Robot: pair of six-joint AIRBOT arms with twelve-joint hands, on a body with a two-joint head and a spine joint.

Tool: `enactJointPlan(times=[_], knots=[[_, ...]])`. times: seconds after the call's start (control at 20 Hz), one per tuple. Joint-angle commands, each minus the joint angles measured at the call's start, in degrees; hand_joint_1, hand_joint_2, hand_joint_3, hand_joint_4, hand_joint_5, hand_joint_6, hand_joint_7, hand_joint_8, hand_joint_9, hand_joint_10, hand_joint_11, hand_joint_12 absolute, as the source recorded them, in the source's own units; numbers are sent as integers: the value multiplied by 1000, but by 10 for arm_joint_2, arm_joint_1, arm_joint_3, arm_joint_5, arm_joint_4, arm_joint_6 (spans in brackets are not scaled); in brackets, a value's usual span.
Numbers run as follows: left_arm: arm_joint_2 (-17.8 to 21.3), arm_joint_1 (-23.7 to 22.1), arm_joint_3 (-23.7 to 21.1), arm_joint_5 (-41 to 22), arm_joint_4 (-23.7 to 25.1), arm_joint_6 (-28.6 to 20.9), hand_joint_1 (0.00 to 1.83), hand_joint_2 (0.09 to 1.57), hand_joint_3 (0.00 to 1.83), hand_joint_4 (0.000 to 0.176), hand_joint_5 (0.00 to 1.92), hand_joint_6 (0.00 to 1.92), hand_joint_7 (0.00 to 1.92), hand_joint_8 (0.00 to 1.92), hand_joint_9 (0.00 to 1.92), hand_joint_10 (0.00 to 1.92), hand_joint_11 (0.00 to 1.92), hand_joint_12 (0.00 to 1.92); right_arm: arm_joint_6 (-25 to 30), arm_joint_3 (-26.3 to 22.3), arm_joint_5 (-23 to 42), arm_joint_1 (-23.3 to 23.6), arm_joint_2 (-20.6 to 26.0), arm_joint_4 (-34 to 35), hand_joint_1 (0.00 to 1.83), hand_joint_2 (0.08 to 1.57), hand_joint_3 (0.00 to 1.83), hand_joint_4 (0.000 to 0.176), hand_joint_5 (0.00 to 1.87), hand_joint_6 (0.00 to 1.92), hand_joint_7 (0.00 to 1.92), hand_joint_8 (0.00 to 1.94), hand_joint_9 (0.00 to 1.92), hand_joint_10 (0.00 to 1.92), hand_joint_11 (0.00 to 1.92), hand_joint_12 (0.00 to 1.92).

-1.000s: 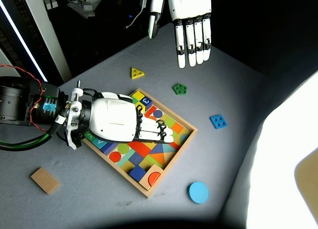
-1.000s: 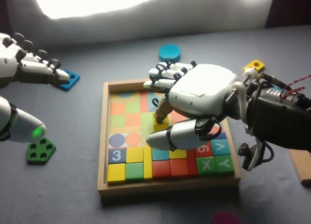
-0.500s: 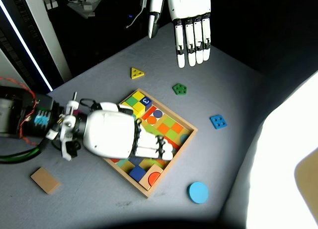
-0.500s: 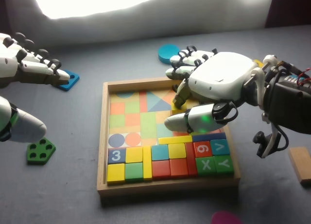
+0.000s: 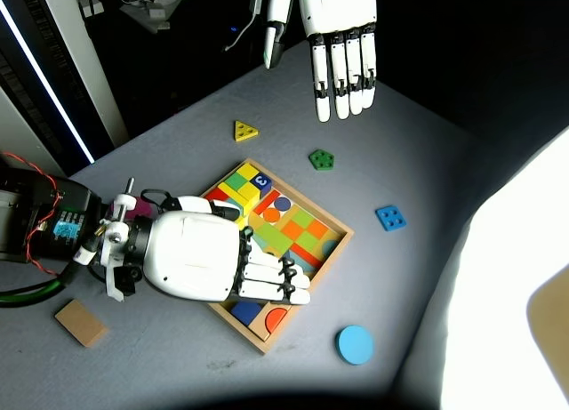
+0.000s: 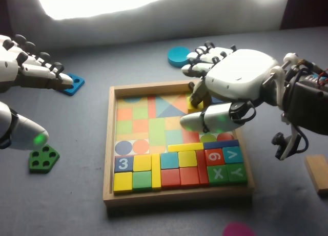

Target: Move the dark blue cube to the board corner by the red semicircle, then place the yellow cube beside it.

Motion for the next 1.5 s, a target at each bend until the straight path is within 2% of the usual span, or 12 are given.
enactJointPlan(times=[0.0,0.25,0.4,0.55,0.8,1.05,1.15,1.2,1.3,1.35,1.4,1.45], knots=[[1,-5,-1,-45,4,0,0,1235,0,53,0,0,47,1,49,3,0,402,-6,6,29,-3,5,0,0,1151,1,0,845,0,175,2,0,0,0,0],[1,-5,0,-45,4,0,0,1233,0,52,2,1,64,7,62,5,0,420,-6,18,22,-3,9,16,0,1144,0,0,855,5,177,8,0,0,0,0],[1,-5,1,-45,4,0,0,1244,1,45,0,0,49,2,57,2,0,386,-5,23,22,0,10,24,0,1145,0,0,853,4,185,8,0,0,0,0],[1,-5,1,-45,4,0,0,1248,2,48,1,0,44,1,54,1,0,370,1,23,21,5,11,24,0,1148,0,0,854,3,193,8,0,0,0,0],[1,-4,3,-45,4,0,0,1249,3,41,4,2,44,3,62,3,0,362,30,21,26,49,33,24,0,1148,0,0,848,1,183,2,0,0,0,0],[1,-3,3,-45,4,-1,0,1245,0,49,2,0,53,5,62,3,0,329,40,19,30,86,51,24,0,1153,2,0,859,5,194,6,8,3,0,0],[1,-2,2,-44,4,-1,0,1249,1,44,12,3,65,4,72,4,0,359,41,5,32,102,68,24,0,1153,2,0,846,0,197,6,21,9,0,0],[2,3,0,-44,3,-2,0,1244,0,44,13,2,60,1,71,2,0,389,41,-27,56,112,91,-11,0,1155,2,0,789,0,187,2,23,9,0,0],[2,4,-1,-44,3,-2,0,1244,0,44,13,2,60,1,71,2,0,389,42,-42,77,112,100,-31,0,1155,2,0,789,0,187,2,23,9,0,0],[4,4,-2,-44,3,-3,0,1244,0,46,12,2,58,0,75,4,0,391,73,-53,87,112,110,-70,0,1153,1,0,679,0,202,7,53,21,0,0],[4,4,-3,-44,3,-3,0,1245,0,47,12,2,61,1,73,3,0,391,140,-61,87,113,122,-129,0,1151,0,0,557,0,222,13,102,39,36,17],[4,4,-3,-44,3,-3,0,1243,0,44,8,0,71,3,81,4,0,420,178,-64,87,115,129,-158,0,1147,0,0,424,5,261,5,192,15,0,442]])
